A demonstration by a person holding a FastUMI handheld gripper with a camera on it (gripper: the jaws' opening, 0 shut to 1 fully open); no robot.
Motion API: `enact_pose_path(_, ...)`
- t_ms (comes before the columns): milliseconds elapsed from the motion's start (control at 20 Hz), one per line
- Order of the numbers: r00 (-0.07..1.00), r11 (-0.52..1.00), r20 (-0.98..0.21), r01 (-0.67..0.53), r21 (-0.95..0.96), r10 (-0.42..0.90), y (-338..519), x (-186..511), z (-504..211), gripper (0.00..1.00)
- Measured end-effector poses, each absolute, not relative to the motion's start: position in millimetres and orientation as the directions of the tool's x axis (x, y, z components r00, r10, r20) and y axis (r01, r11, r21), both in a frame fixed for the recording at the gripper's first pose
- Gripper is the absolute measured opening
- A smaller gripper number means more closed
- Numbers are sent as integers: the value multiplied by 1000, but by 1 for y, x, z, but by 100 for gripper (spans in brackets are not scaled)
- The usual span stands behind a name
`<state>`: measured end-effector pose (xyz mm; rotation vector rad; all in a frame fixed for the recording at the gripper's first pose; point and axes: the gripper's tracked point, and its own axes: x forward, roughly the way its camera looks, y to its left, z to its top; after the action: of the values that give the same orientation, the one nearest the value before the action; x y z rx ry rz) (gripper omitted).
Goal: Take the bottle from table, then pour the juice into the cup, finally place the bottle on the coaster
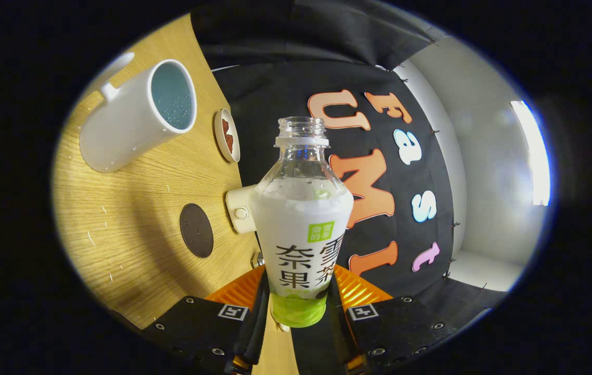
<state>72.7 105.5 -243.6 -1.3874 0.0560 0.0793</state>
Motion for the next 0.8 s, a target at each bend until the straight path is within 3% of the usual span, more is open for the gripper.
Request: enact_pose_path(800, 988, -69, -51, -41, -997, 144, 127, 83, -233, 55)
